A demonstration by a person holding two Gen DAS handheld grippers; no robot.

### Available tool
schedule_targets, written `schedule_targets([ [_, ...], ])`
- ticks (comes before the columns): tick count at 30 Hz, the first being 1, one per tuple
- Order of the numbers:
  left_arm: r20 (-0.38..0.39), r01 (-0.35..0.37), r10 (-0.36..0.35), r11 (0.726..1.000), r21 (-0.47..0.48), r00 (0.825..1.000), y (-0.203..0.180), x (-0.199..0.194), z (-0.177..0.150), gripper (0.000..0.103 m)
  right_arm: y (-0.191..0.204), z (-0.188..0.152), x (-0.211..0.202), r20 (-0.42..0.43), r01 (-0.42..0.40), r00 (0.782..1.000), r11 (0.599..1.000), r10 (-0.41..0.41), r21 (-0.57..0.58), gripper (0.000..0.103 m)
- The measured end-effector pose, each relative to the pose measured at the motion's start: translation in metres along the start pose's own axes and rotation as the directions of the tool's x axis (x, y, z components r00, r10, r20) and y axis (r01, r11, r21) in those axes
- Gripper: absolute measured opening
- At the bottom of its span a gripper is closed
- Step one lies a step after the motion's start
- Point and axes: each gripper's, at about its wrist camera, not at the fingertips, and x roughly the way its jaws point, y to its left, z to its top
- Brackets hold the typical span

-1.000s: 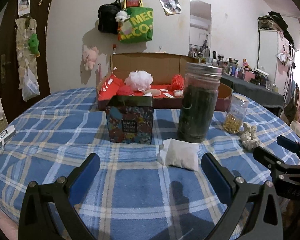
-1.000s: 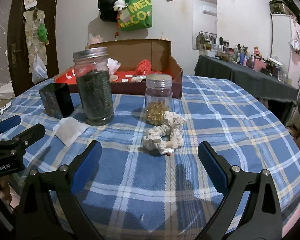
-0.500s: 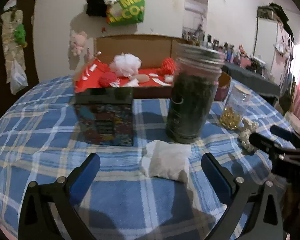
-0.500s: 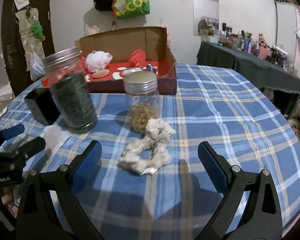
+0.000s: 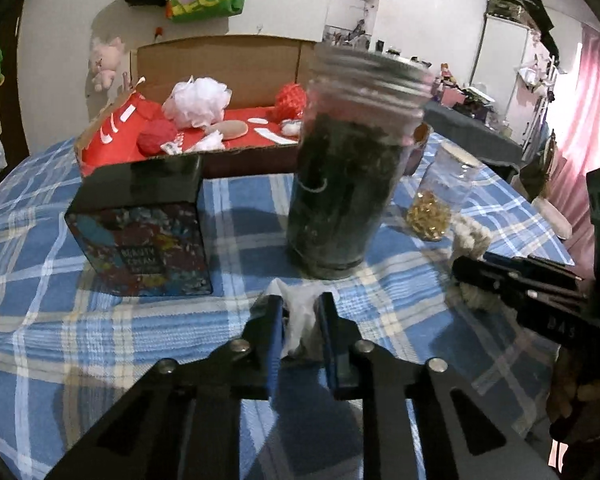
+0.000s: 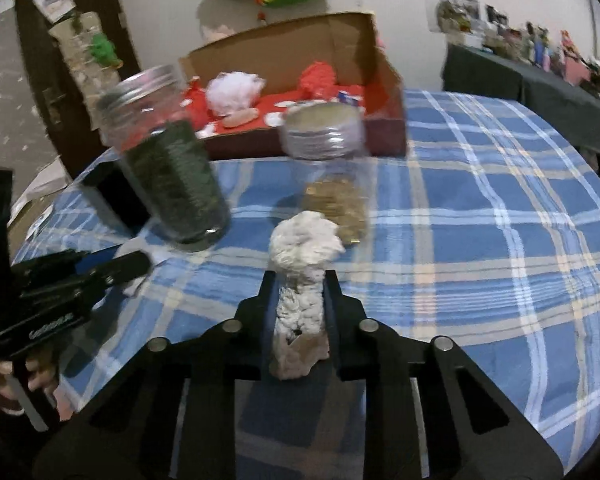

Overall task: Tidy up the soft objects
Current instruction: 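Grasp the white tissue pouch with the left tool while the right tool grasps the beige crocheted scrunchie, then lift the tissue pouch and scrunchie and carry both toward the box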

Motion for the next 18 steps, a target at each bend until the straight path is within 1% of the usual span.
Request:
schedule_targets([
  [6, 0.020, 0.034, -0.035, 0.998, 0.045, 0.999, -0.006, -0.014, 0.005, 0.016, 0.030, -0.004, -0.015, 0.036, -0.055, 0.998, 0.997, 0.057, -0.060, 0.020],
  [13, 0.043, 0.061, -0.065, 0.994, 0.090, 0.997, -0.009, -0.024, 0.010, 0.016, 0.055, 0.003, -0.017, 0.047, -0.132, 0.990, 0.989, 0.136, -0.073, 0.020],
  [18, 0.042, 0.081, -0.085, 0.992, 0.092, 0.995, -0.008, -0.025, 0.011, 0.016, 0.062, 0.004, -0.014, 0.038, -0.147, 0.988, 0.986, 0.151, -0.078, 0.020],
])
